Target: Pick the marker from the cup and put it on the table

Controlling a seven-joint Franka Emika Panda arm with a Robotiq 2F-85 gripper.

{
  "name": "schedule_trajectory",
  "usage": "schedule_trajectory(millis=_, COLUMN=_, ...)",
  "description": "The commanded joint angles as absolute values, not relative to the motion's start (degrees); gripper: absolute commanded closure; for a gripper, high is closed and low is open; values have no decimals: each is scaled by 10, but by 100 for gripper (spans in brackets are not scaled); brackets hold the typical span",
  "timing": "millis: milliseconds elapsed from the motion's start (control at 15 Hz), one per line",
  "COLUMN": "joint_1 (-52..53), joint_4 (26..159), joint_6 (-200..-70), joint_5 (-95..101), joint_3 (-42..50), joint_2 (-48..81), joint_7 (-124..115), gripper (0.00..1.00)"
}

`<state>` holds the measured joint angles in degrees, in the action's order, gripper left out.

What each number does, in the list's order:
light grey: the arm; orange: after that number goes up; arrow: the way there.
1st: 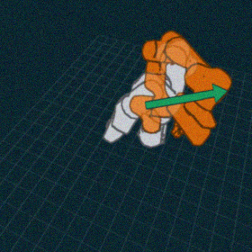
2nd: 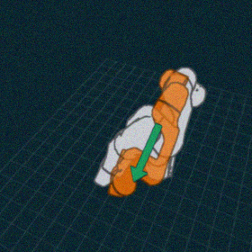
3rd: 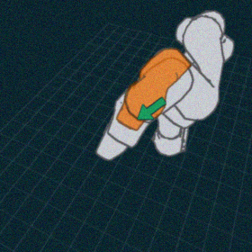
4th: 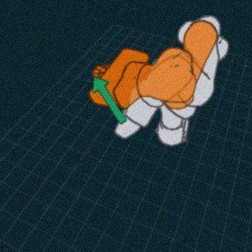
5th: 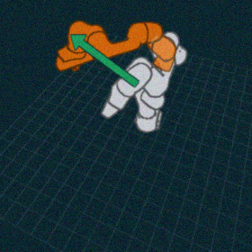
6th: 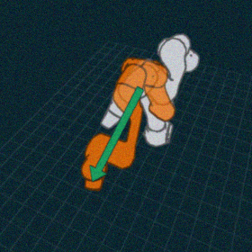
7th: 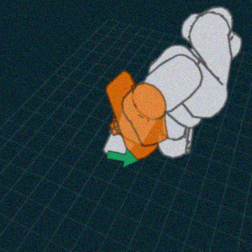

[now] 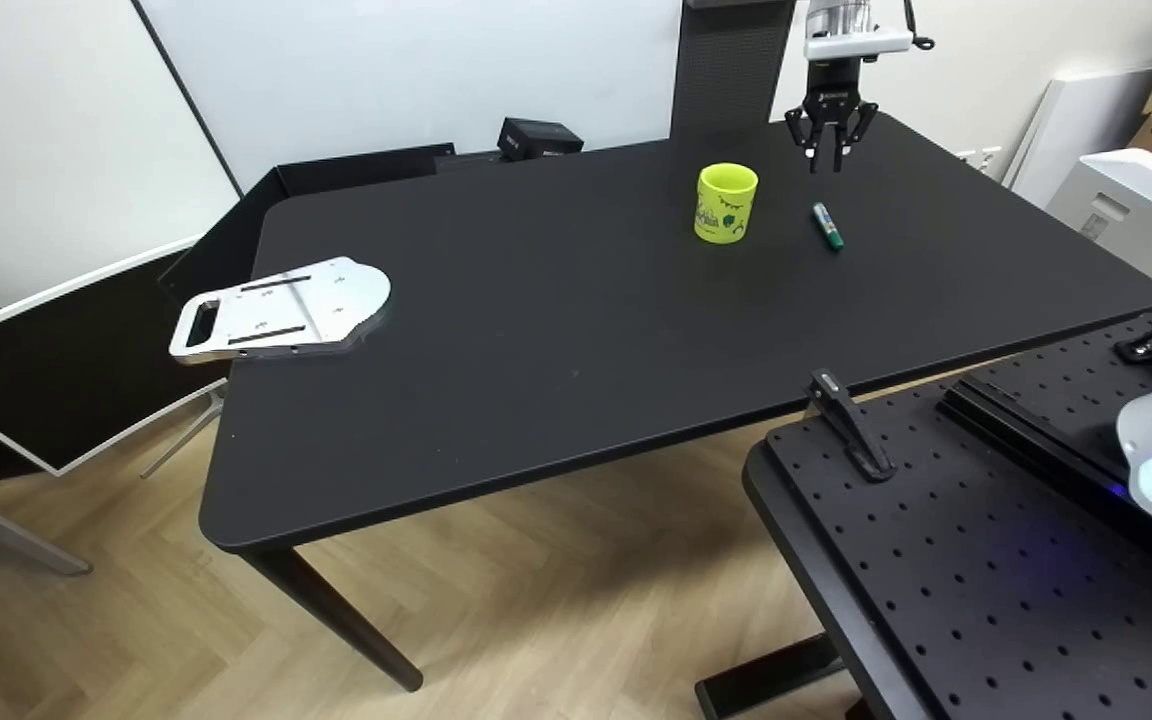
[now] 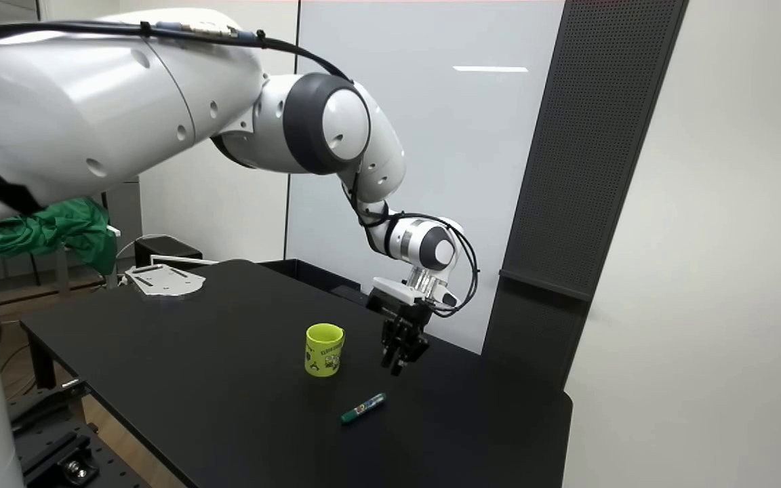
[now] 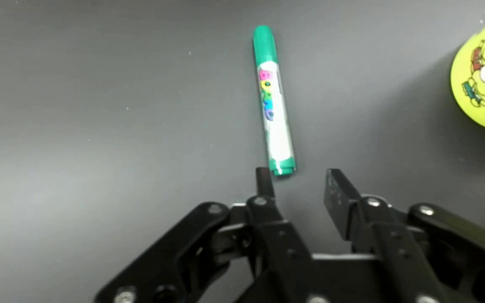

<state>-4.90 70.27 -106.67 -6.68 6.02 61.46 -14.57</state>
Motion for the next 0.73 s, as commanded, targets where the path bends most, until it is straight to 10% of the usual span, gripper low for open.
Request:
schedule_trajectory(millis=0, joint_1=-43, joint_4=723, joint_6=-1147, joint_5=-62, joint_3=55, joint_2=593, joint_7=-136, gripper=31)
schedule_trajectory(millis=267, joint_1=-38, joint_4=757, joint_6=-1275, joint_5=-71, joint_3=51, joint_2=577, joint_7=-140, gripper=5)
schedule_trajectory(millis=667, joint_1=-39, joint_4=741, joint_6=-1308, joint_5=-71, joint_3=49, joint_2=595, joint_7=-139, gripper=0)
